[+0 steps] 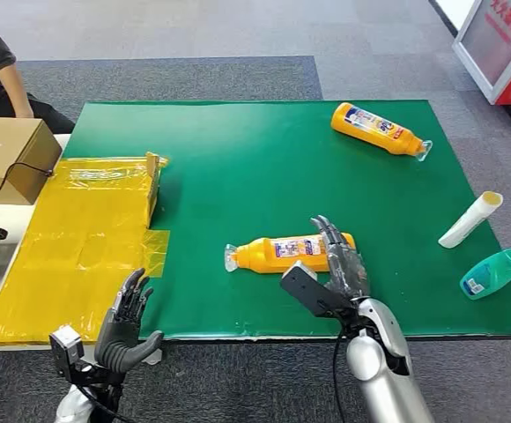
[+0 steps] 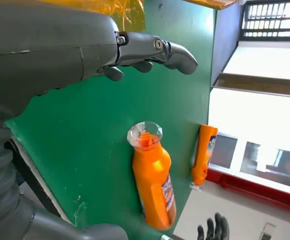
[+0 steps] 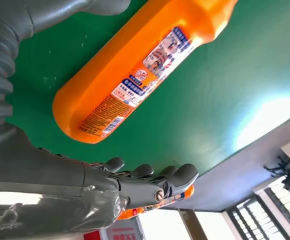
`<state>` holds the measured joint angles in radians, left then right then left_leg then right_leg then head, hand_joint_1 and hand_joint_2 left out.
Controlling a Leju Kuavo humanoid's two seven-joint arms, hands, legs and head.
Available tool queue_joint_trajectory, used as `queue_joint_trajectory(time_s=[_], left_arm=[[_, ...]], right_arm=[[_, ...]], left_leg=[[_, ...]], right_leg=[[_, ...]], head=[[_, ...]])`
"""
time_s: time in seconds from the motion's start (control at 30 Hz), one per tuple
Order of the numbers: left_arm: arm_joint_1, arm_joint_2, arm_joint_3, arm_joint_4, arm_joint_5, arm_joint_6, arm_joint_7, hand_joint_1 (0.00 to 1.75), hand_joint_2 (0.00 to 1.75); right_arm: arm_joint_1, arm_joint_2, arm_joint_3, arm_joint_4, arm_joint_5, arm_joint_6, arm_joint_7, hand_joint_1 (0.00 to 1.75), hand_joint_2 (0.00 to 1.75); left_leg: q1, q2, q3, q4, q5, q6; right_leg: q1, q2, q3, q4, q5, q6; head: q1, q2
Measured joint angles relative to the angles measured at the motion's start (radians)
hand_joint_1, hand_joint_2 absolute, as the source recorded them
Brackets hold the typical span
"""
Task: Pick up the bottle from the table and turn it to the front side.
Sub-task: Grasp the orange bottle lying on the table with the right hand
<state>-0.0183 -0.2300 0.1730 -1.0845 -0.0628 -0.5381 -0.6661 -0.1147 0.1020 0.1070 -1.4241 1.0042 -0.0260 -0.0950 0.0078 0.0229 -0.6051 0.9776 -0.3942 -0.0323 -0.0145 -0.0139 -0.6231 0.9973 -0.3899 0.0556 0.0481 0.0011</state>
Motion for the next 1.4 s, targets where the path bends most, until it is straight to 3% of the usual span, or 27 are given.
queue_joint_trajectory(time_s=[0.4,0.47,0.53,0.6,0.73,0.87,1.1,1.4], left_arm=[[-0.027,0.021,-0.053,0.042,0.028,0.001,0.000,0.00,1.75],[-0.034,0.024,-0.063,0.050,0.032,0.001,0.000,0.00,1.75],[-0.041,0.026,-0.071,0.058,0.035,0.002,0.000,0.00,1.75],[-0.046,0.029,-0.075,0.064,0.037,0.005,0.000,0.00,1.75],[-0.047,0.034,-0.085,0.070,0.046,0.015,0.000,0.00,1.75],[-0.042,0.041,-0.085,0.071,0.053,0.026,0.000,0.00,1.75],[-0.017,0.054,-0.079,0.068,0.053,0.025,0.000,0.00,1.75],[-0.006,0.054,-0.060,0.035,0.021,0.058,0.002,0.00,1.75]], right_arm=[[-0.235,-0.047,-0.005,0.408,0.104,0.026,0.061,0.00,1.75],[-0.287,-0.053,-0.004,0.492,0.120,0.035,0.064,0.26,1.75],[-0.338,-0.058,-0.003,0.575,0.135,0.036,0.060,1.13,1.75],[-0.378,-0.061,-0.001,0.642,0.143,0.025,0.050,1.75,1.75],[-0.407,-0.063,0.000,0.711,0.134,-0.019,0.001,1.75,1.75],[-0.370,-0.064,0.001,0.675,0.102,-0.039,-0.057,1.75,1.75],[-0.160,-0.069,0.030,0.347,0.006,-0.010,-0.091,1.75,1.75],[0.033,-0.040,0.052,-0.077,-0.260,0.028,-0.172,1.75,1.75]], left_leg=[[0.000,0.000,0.000,0.000,0.001,0.000],[0.000,0.000,0.000,0.000,0.001,0.000],[0.000,0.000,0.001,0.000,0.001,0.000],[0.000,0.000,0.001,0.000,0.001,0.000],[0.000,0.000,0.002,0.000,0.001,0.001],[0.000,0.000,0.003,0.000,0.001,0.001],[0.000,0.000,0.000,0.000,0.001,0.000],[0.000,0.000,-0.001,0.000,-0.001,0.000]], right_leg=[[0.000,0.000,0.000,0.000,0.001,0.000],[0.000,0.000,0.000,0.000,0.001,0.000],[0.000,0.000,0.001,0.000,0.001,0.000],[0.000,0.000,0.001,0.000,0.001,0.000],[0.000,0.000,0.003,0.000,0.001,0.000],[0.000,0.000,0.003,0.000,0.001,0.000],[0.000,0.000,0.000,0.000,-0.001,-0.001],[0.000,-0.001,0.000,0.000,-0.002,0.000]], head=[[0.000,0.000],[0.000,0.000],[0.000,0.000],[0.000,0.000],[0.000,0.000],[0.000,0.000],[0.000,0.000],[0.000,0.000]])
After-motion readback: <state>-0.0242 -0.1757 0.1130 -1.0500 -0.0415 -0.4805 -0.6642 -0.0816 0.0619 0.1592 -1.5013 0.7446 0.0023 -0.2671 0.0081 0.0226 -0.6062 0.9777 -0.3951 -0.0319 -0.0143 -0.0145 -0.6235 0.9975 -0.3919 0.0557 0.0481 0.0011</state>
